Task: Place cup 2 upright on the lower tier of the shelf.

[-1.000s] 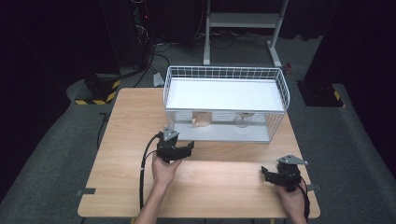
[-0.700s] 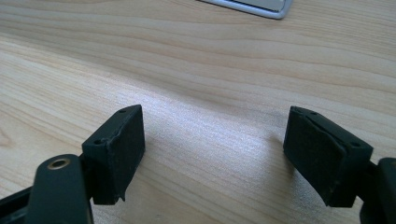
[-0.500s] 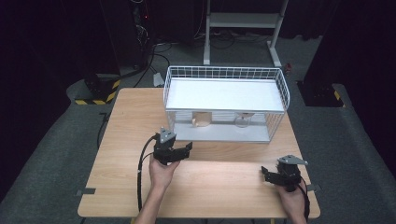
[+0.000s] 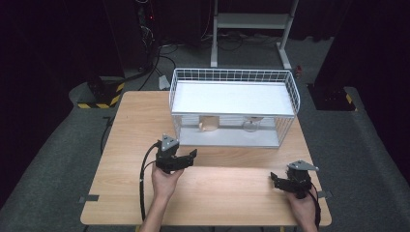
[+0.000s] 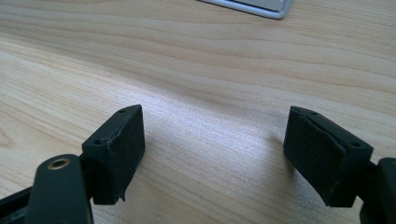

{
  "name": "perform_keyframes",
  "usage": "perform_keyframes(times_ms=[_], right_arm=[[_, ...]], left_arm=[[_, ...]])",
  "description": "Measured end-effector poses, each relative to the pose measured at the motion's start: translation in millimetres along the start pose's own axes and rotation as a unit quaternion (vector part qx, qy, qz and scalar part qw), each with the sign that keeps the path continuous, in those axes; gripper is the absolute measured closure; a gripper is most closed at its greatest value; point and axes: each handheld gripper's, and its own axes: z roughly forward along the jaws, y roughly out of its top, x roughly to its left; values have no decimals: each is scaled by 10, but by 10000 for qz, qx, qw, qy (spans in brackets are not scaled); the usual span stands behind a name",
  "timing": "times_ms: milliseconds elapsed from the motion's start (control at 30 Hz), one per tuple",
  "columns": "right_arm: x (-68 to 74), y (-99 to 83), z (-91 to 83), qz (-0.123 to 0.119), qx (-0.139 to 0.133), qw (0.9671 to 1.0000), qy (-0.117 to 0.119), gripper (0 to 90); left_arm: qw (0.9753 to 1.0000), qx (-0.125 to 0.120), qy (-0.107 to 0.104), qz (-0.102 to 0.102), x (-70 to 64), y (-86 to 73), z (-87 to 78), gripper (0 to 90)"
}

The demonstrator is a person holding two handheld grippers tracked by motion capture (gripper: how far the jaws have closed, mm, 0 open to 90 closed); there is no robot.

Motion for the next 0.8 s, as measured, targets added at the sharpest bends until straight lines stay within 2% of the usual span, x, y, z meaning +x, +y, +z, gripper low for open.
perform_keyframes(times_ms=[700, 800], right_arm=[[0, 0, 0, 0, 0, 10000, -1, 205], [0, 0, 0, 0, 0, 10000, -1, 205]], left_arm=[[9999, 6, 66, -114, 72, -129, -149, 215], [9998, -8, -7, -181, 78, -161, -181, 209]])
